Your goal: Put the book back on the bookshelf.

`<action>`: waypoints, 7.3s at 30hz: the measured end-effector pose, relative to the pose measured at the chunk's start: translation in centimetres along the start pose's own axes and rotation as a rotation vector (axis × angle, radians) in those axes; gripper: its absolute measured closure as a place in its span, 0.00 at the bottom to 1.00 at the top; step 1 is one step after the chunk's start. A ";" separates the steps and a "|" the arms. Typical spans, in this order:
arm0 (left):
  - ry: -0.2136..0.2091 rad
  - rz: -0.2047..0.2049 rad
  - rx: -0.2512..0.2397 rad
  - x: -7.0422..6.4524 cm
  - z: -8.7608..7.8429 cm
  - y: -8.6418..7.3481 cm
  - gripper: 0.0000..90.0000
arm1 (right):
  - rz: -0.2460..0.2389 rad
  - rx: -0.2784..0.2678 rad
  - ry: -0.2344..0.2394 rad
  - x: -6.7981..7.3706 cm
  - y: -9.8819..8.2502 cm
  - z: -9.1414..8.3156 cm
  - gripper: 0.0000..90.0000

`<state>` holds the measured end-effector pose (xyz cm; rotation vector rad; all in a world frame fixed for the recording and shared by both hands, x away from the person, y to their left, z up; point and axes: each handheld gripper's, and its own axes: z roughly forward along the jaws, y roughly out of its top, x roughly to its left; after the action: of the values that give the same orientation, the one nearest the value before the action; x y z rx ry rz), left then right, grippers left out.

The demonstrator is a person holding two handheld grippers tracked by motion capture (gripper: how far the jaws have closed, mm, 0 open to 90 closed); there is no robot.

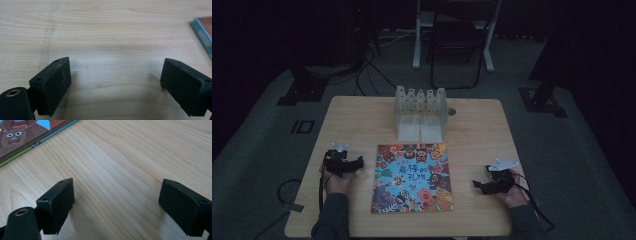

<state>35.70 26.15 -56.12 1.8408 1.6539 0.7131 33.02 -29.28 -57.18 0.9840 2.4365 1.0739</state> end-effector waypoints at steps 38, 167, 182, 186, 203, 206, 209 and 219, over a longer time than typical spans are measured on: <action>-0.053 0.056 0.000 -0.5 -1.2 -1.2 0.11 | -0.056 -0.098 -0.052 2.7 3.4 -1.2 0.24; -0.469 0.429 -0.152 -14.5 -9.3 -5.5 0.15 | 0.175 -0.154 0.144 -1.5 11.4 8.7 0.26; -0.466 0.551 -0.151 -19.5 -10.1 -7.3 0.02 | 0.163 -0.196 0.156 -1.4 12.8 7.2 0.26; -0.454 0.590 -0.160 -20.6 -10.0 -7.7 0.02 | 0.157 -0.199 0.153 -1.3 13.1 7.0 0.26; -0.391 0.630 -0.196 -22.2 -9.7 -7.8 0.08 | 0.131 -0.210 0.146 -1.0 13.9 6.3 0.26; -0.400 0.644 -0.219 -21.9 -10.3 -7.7 0.12 | 0.135 -0.221 0.154 -1.1 13.8 6.3 0.27; -0.400 0.640 -0.222 -21.9 -10.3 -7.8 0.12 | 0.139 -0.226 0.155 -1.1 13.7 6.3 0.27; -0.394 0.661 -0.254 -21.9 -10.9 -8.0 0.14 | 0.135 -0.171 0.131 -0.7 13.1 6.2 0.25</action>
<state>20.21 5.61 -54.62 2.1646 0.6647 0.7139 42.88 -20.11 -51.68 1.0645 2.3566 1.4084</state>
